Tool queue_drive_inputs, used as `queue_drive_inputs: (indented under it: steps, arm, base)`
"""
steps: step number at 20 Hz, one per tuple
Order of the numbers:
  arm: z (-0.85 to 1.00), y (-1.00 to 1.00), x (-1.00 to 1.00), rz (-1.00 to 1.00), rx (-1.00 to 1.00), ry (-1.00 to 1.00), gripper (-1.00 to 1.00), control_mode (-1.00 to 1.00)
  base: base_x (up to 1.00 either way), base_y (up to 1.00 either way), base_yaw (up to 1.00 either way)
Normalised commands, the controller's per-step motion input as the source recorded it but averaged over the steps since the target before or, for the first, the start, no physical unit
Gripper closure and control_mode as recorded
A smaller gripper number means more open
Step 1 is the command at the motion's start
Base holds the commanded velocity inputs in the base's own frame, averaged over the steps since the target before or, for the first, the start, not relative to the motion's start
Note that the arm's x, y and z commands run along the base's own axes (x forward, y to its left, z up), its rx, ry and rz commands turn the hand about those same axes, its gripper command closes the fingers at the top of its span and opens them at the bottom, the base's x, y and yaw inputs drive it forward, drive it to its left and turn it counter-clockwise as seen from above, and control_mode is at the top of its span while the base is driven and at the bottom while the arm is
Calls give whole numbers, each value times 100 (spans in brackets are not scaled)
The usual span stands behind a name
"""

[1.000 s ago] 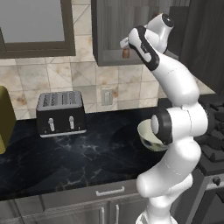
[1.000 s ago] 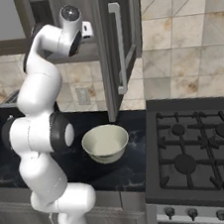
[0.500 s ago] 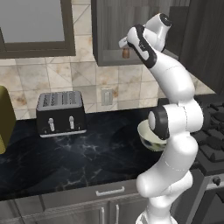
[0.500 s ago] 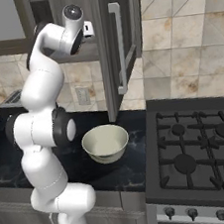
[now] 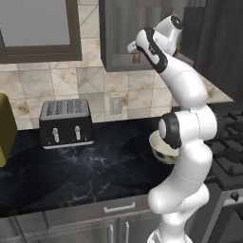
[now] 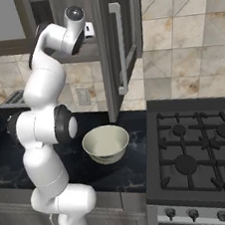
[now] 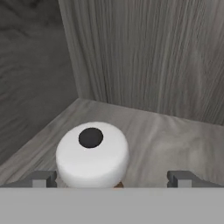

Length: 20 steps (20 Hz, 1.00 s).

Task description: Retrieve the bottle and the shaker from the cabinet and place them next to the mixing bowl on the counter. Then add garlic from the fridge to the mixing bowl.

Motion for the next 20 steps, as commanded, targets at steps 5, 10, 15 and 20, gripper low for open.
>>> queue_drive_inputs:
  steps: [5,10,15,20]
  arm:
    - [-3,5,12,3,0,0,-100,-100]
    - [-4,3,8,2,0,0,-100,-100]
    - [-1,5,1,0,0,0,100,-100]
    - [0,0,-4,0,0,0,100,-100]
  base:
    - [0,0,0]
    - [0,0,0]
    - [0,0,0]
    - [0,0,0]
